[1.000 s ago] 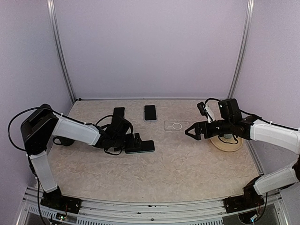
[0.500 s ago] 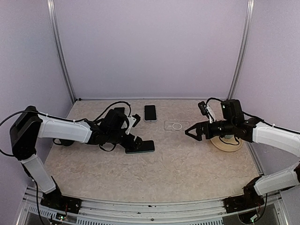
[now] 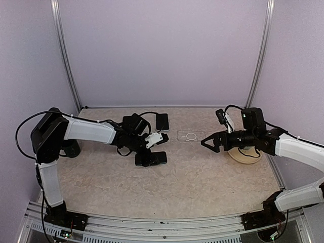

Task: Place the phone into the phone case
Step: Pick up the phone from the center of the board.

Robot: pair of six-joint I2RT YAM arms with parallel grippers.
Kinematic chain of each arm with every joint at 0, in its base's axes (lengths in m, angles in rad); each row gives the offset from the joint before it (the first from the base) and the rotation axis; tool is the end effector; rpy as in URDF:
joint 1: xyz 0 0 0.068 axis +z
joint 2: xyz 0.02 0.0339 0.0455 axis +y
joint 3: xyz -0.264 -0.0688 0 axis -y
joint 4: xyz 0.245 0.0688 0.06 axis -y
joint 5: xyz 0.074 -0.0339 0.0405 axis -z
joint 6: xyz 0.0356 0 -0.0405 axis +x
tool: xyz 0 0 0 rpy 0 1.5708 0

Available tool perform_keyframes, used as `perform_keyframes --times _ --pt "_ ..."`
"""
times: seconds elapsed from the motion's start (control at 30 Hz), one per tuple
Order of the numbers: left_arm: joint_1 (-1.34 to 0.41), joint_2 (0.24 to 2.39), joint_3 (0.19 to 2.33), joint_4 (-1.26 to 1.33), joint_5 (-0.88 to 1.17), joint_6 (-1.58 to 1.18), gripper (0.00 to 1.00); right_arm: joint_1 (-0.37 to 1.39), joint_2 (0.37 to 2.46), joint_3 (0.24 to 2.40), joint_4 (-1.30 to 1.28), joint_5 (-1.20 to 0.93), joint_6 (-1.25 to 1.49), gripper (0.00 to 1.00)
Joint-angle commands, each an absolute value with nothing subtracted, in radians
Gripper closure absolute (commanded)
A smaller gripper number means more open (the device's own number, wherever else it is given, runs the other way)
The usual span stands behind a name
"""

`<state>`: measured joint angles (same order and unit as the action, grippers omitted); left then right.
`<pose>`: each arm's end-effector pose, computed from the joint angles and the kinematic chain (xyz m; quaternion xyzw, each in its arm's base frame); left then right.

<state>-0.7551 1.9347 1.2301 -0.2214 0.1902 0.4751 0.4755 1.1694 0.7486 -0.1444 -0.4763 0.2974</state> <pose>0.2903 -0.2825 0.1601 0.5694 0.7538 -0.1332 0.2998 0.2185 0.1309 0.2546 -0.1890 0.8380 0.3680 0.3558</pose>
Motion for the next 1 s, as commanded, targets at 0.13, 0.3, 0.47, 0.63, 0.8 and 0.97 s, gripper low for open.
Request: perform_keyframes --times 0.13,0.3,0.47,0.63,0.8,0.97 --pt "-0.712 1.996 1.29 -0.317 0.321 0.645 0.01 0.479 1.129 0.734 -0.158 -0.453 0.292 0.0" --pt "-0.7 2.044 1.347 -0.369 0.367 0.673 0.01 0.479 1.136 0.732 -0.151 -0.454 0.301 0.0" --pt "-0.695 2.08 1.376 -0.395 0.368 0.689 0.01 0.479 1.134 0.723 -0.149 -0.453 0.307 0.0" --pt "-0.689 2.108 1.397 -0.4 0.376 0.685 0.01 0.479 1.132 0.722 -0.15 -0.451 0.307 0.0" --pt "-0.69 2.139 1.43 -0.425 0.369 0.675 0.01 0.479 1.141 0.723 -0.146 -0.452 0.308 0.0" --pt "-0.69 2.151 1.439 -0.436 0.376 0.672 0.05 0.479 1.156 0.724 -0.136 -0.459 0.314 0.0"
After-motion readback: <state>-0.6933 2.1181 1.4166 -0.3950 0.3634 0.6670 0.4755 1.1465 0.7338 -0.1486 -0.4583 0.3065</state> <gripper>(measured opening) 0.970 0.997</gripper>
